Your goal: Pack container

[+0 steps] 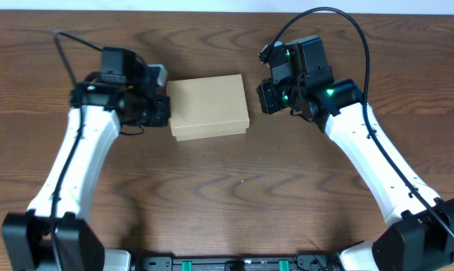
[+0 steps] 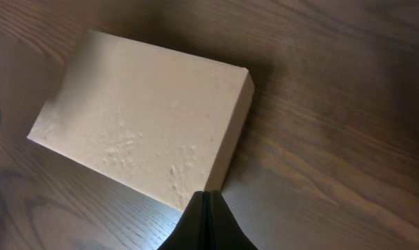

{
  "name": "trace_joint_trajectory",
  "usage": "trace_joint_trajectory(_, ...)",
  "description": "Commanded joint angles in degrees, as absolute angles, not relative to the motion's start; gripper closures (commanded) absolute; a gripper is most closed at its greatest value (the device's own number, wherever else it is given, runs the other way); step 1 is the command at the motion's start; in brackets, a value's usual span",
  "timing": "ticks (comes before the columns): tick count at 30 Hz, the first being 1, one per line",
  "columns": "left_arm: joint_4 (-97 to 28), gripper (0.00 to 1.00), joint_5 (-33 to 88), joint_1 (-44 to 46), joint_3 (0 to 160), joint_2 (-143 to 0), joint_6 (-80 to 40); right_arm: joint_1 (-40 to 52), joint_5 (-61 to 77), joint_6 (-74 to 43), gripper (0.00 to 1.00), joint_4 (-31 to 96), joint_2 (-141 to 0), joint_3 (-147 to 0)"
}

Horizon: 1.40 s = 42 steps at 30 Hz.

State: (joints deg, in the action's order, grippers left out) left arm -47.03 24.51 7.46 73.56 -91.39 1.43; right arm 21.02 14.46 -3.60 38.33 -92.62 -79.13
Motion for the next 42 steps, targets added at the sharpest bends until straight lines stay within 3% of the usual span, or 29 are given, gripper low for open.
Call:
trace_joint_trajectory(1,-46.5,0.94,23.7,9.2,72.9,-93.3,1.1,19.7,13.9,-2.7,0.99,38.8,-92.7,-79.6)
trace_joint_trajectory(21,-47.1,0.94,22.1,9.7,72.9,-97.8,-0.5,18.3,13.9,-2.7,0.99,40.2,-92.7,-79.6)
trace_joint_trajectory(33,-54.4,0.94,21.9,9.8,73.0,-75.4,0.3,18.5,14.0,-2.7,0.99,45.5,-87.0,-79.6)
trace_joint_trajectory(42,-64.5,0.94,24.0,10.3,72.9,-57.2,1.3,20.5,13.9,-6.9,0.98,58.7,-74.3,-79.4)
